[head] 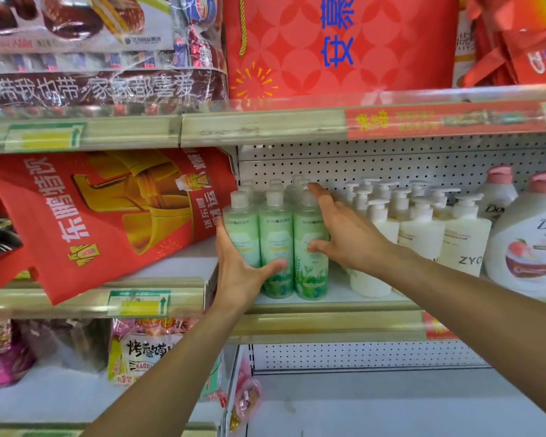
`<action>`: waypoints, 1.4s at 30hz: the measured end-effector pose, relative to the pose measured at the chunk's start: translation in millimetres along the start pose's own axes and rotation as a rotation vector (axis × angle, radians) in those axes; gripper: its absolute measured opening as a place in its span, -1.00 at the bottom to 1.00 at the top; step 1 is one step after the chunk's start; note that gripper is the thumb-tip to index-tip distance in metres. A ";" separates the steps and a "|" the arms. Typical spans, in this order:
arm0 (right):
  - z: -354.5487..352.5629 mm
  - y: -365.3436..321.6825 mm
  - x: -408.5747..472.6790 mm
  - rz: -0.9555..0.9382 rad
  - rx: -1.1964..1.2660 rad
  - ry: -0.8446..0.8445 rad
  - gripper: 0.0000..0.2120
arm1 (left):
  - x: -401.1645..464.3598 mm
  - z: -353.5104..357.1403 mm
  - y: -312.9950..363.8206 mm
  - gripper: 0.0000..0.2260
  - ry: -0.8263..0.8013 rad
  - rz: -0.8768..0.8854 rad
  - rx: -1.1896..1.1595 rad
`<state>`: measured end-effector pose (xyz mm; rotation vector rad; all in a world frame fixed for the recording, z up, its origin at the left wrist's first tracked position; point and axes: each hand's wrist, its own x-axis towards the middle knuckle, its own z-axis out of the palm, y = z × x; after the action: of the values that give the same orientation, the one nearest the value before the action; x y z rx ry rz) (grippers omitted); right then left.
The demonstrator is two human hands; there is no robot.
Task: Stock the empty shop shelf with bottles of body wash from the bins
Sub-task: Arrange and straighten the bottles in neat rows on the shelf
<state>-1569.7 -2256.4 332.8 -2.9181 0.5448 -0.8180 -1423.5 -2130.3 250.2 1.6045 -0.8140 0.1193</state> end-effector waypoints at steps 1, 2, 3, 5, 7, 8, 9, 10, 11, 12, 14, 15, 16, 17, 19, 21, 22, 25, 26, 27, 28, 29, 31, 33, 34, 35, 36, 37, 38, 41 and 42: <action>-0.1 -0.8 -0.7 0.004 -0.003 -0.001 -0.02 | 0.3 -0.2 -0.5 0.23 0.000 0.004 -0.001; -0.9 -1.3 -1.3 0.009 -0.008 0.000 -0.02 | 0.7 -0.6 -0.5 0.23 0.001 0.005 -0.006; -1.4 -1.7 -2.1 0.013 -0.016 0.002 -0.02 | 0.4 -1.1 0.5 0.23 0.003 0.008 -0.009; -2.2 -3.7 -5.9 0.018 -0.043 0.017 -0.02 | -3.1 -1.5 4.1 0.25 0.012 -0.006 0.000; 1.0 -5.1 -16.1 -0.003 -0.065 0.103 -0.05 | -11.7 -1.0 9.9 0.24 0.053 -0.014 0.055; 3.7 -4.6 -23.9 -0.025 -0.067 0.172 -0.08 | -17.7 0.2 13.3 0.21 0.080 0.028 0.098; 7.1 -2.6 -33.1 -0.052 -0.068 0.235 -0.14 | -24.7 1.9 16.5 0.16 0.103 0.101 0.143; 11.2 1.0 -43.0 -0.079 -0.066 0.283 -0.20 | -32.1 5.0 19.3 0.11 0.122 0.192 0.185; 16.2 6.5 -53.9 -0.097 -0.057 0.318 -0.28 | -40.3 8.8 22.2 0.04 0.131 0.285 0.232; 21.4 13.4 -65.4 -0.104 -0.045 0.342 -0.36 | -48.7 13.9 24.9 -0.04 0.121 0.366 0.281; 29.2 30.7 -88.6 -0.086 -0.005 0.386 -0.51 | -66.1 27.1 30.5 -0.20 0.018 0.484 0.333; 31.3 40.3 -100.3 -0.062 0.026 0.409 -0.57 | -75.1 34.5 34.5 -0.27 -0.066 0.514 0.327; 32.3 51.6 -111.8 -0.024 0.069 0.429 -0.62 | -83.8 42.1 38.0 -0.31 -0.150 0.518 0.309; 31.0 63.5 -122.2 0.027 0.122 0.445 -0.65 | -91.2 50.4 40.3 -0.32 -0.223 0.499 0.285; 24.2 89.6 -140.9 0.154 0.237 0.478 -0.62 | -101.0 69.3 43.8 -0.28 -0.314 0.442 0.242; 13.4 115.5 -153.9 0.279 0.308 0.512 -0.53 | -103.8 89.2 49.8 -0.20 -0.342 0.365 0.215; 8.4 127.8 -158.1 0.337 0.338 0.521 -0.49 | -103.3 98.5 54.9 -0.16 -0.349 0.305 0.205; -1.3 159.1 -161.2 0.479 0.432 0.424 -0.33 | -93.4 127.1 70.1 -0.05 -0.331 0.120 0.189; -2.8 166.8 -159.4 0.501 0.452 0.367 -0.26 | -88.6 136.2 74.6 -0.04 -0.313 0.071 0.187; -4.5 172.2 -156.4 0.513 0.482 0.325 -0.22 | -83.2 145.0 77.5 -0.03 -0.294 0.031 0.176; -5.4 177.2 -152.6 0.515 0.524 0.299 -0.22 | -78.0 152.7 79.1 -0.05 -0.270 -0.008 0.162; -6.5 180.8 -148.6 0.511 0.566 0.282 -0.25 | -73.4 159.3 79.1 -0.07 -0.238 -0.049 0.151; -6.9 186.2 -141.9 0.500 0.556 0.239 -0.35 | -68.0 167.4 75.3 -0.11 -0.180 -0.092 0.145; -5.0 191.3 -137.6 0.490 0.480 0.206 -0.46 | -66.6 170.9 71.8 -0.15 -0.152 -0.087 0.152; -4.8 192.4 -136.8 0.494 0.468 0.204 -0.50 | -66.7 171.6 71.1 -0.17 -0.140 -0.082 0.158; -5.0 193.2 -136.6 0.497 0.462 0.210 -0.51 | -66.6 172.4 70.8 -0.18 -0.130 -0.080 0.162; -5.3 193.4 -136.6 0.498 0.455 0.219 -0.50 | -67.0 173.0 71.1 -0.18 -0.118 -0.078 0.164; -5.7 193.2 -137.0 0.498 0.445 0.227 -0.49 | -67.5 173.5 70.9 -0.17 -0.104 -0.076 0.168; -5.5 193.3 -137.1 0.498 0.434 0.233 -0.48 | -68.4 174.2 71.1 -0.17 -0.091 -0.067 0.171; -5.4 191.7 -136.7 0.516 0.407 0.247 -0.43 | -71.9 175.5 73.2 -0.23 -0.059 -0.039 0.187; -4.7 192.3 -136.5 0.514 0.396 0.256 -0.42 | -72.5 175.6 74.4 -0.24 -0.055 -0.044 0.190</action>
<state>-1742.1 -2388.2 240.2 -2.1865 0.9679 -1.0705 -1583.4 -2256.2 235.3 1.8101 -0.8286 0.1242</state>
